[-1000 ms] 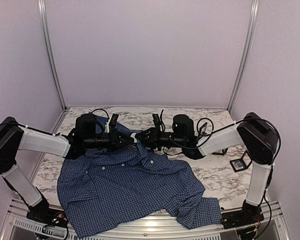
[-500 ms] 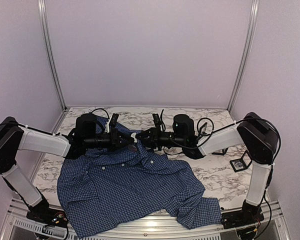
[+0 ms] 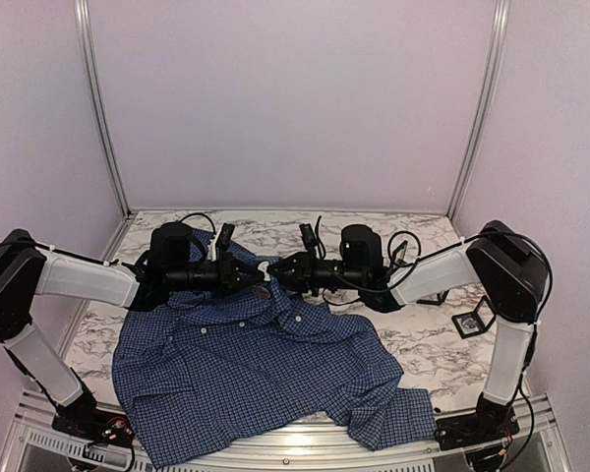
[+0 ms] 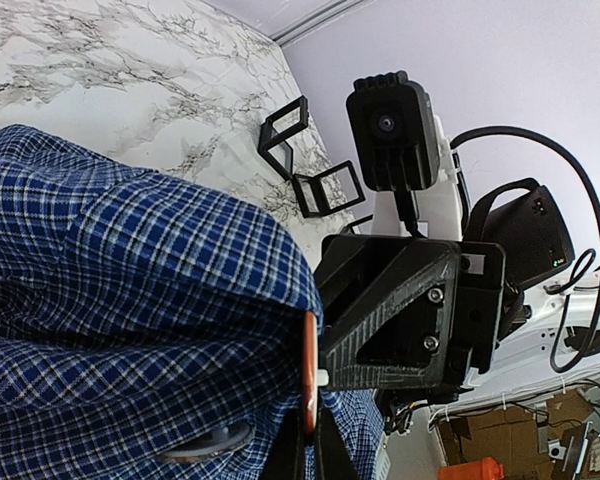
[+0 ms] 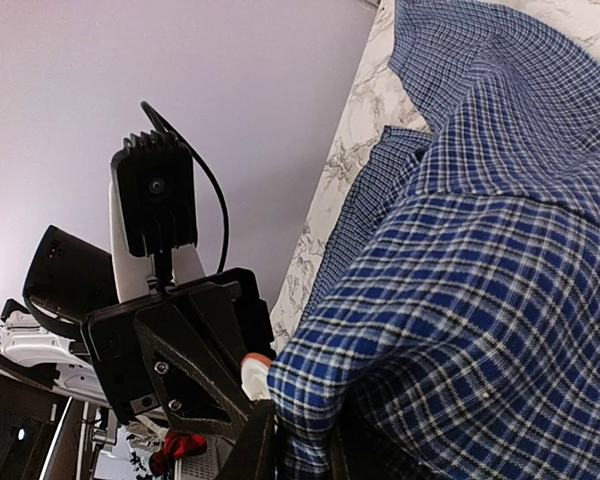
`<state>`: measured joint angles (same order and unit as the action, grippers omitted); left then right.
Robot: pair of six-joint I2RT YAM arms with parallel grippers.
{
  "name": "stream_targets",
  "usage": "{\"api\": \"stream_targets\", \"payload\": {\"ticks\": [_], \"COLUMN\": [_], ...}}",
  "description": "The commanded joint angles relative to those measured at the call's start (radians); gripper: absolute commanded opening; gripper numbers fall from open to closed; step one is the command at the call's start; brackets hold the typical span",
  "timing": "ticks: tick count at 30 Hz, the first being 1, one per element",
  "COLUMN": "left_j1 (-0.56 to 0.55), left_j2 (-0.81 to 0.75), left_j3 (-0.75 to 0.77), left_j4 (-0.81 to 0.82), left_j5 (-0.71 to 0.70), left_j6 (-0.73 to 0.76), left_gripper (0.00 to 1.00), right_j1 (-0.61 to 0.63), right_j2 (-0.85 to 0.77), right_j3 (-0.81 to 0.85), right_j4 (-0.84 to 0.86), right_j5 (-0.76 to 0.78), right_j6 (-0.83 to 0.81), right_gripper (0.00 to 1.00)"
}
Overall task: Remove the brooch from the garment
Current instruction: Open the brooch with the flattened clothing.
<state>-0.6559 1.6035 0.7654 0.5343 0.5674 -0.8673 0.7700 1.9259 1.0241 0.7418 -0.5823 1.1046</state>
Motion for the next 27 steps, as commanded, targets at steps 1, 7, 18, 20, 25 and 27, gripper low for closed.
{"api": "stream_targets", "payload": {"ticks": [1, 7, 18, 20, 25, 27], "left_j1": [-0.011, -0.008, 0.002, 0.004, 0.005, 0.006], "left_j2": [-0.013, -0.015, -0.024, -0.024, -0.021, -0.020], "left_j3": [0.035, 0.033, 0.028, 0.030, 0.033, 0.035], "left_j4": [-0.012, -0.020, -0.046, -0.050, -0.060, -0.066], "left_j5": [-0.001, -0.006, -0.018, -0.020, -0.025, -0.027], "left_j6": [0.020, 0.021, 0.025, 0.025, 0.022, 0.022], "left_gripper": [0.00, 0.00, 0.00, 0.00, 0.00, 0.00], "right_j1": [-0.003, -0.003, -0.003, -0.004, -0.002, 0.005], "right_j2": [-0.028, -0.043, -0.089, -0.102, -0.131, -0.143], "right_j3": [0.023, 0.024, 0.027, 0.030, 0.039, 0.050], "right_j4": [-0.045, -0.078, -0.188, -0.225, -0.323, -0.369], "right_j5": [0.002, 0.018, 0.073, 0.092, 0.144, 0.177], "right_j6": [-0.045, -0.073, -0.169, -0.202, -0.289, -0.337], "right_gripper": [0.17, 0.20, 0.33, 0.35, 0.41, 0.43]}}
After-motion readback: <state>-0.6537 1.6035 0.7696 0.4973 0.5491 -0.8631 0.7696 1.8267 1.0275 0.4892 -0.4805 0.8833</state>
